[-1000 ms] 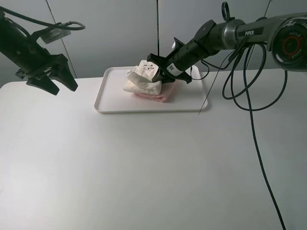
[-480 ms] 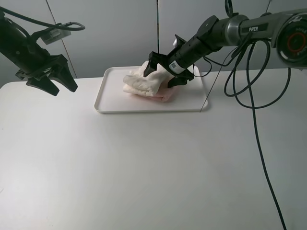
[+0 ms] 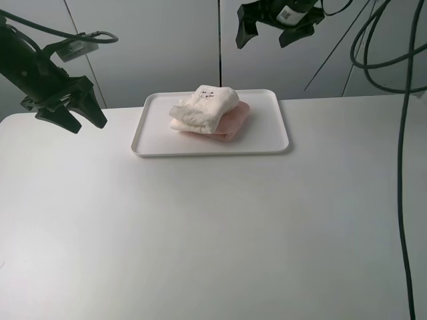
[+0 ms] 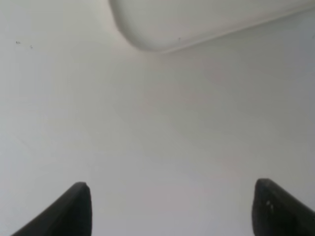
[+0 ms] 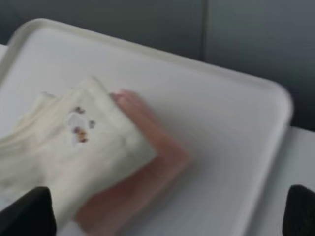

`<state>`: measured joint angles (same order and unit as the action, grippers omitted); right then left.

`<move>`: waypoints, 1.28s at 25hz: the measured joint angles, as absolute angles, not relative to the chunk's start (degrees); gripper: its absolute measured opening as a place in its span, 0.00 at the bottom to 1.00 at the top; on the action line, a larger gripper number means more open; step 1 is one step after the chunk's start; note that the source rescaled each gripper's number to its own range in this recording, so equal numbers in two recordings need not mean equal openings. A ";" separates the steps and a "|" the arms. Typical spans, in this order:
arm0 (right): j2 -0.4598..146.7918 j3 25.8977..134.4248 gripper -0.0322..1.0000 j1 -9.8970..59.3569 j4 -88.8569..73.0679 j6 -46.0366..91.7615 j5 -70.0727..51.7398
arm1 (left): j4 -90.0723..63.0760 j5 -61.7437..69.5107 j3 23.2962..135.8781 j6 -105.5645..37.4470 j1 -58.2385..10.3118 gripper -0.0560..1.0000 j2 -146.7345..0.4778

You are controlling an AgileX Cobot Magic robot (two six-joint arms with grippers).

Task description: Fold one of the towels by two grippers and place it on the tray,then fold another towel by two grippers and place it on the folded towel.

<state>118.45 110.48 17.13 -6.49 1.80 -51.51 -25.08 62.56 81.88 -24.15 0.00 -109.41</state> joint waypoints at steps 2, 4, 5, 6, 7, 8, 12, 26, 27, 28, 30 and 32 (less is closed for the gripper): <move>115.68 110.48 1.00 17.13 1.33 -1.12 -54.76 | -25.08 62.56 81.88 -24.15 0.00 0.90 -109.41; 113.41 109.93 1.00 17.13 8.67 -4.19 -57.88 | -25.04 62.46 81.88 -24.15 0.00 0.90 -109.41; 112.02 108.61 1.00 17.13 11.57 -5.40 -58.90 | -24.94 62.46 81.88 -24.15 0.00 0.90 -109.41; 110.50 106.89 1.00 17.13 13.51 -6.85 -59.31 | -24.90 62.36 81.88 -23.90 0.00 0.90 -109.41; 109.03 103.97 1.00 17.13 15.42 -8.16 -59.31 | -24.69 62.36 81.88 -23.61 0.00 0.90 -109.41; 107.14 100.15 1.00 17.13 16.54 -9.08 -58.71 | -24.68 62.49 81.88 -23.31 0.00 0.90 -109.41; 97.54 79.10 1.00 17.13 18.05 -12.16 -53.99 | -23.76 58.64 77.58 -23.14 0.00 0.90 -105.67; 49.28 37.17 1.00 17.13 13.70 -14.00 -58.12 | -17.08 54.71 53.54 -18.65 0.00 0.90 -66.02; 45.94 36.87 1.00 17.13 13.70 -14.00 -60.02 | -17.02 55.00 52.36 -18.15 0.00 0.90 -63.42; 42.72 36.81 1.00 17.13 13.40 -14.00 -61.91 | -17.02 55.08 51.08 -17.53 0.00 0.90 -60.24; 37.13 36.81 1.00 17.13 12.32 -13.89 -65.23 | -16.63 55.58 48.55 -16.50 0.00 0.90 -53.61; 32.02 36.76 1.00 17.13 10.87 -12.58 -67.68 | -15.73 57.64 46.14 -15.16 0.00 0.90 -47.73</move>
<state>32.02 36.76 17.13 10.87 -12.58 -67.68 -15.73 57.64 46.14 -15.16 0.00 -47.73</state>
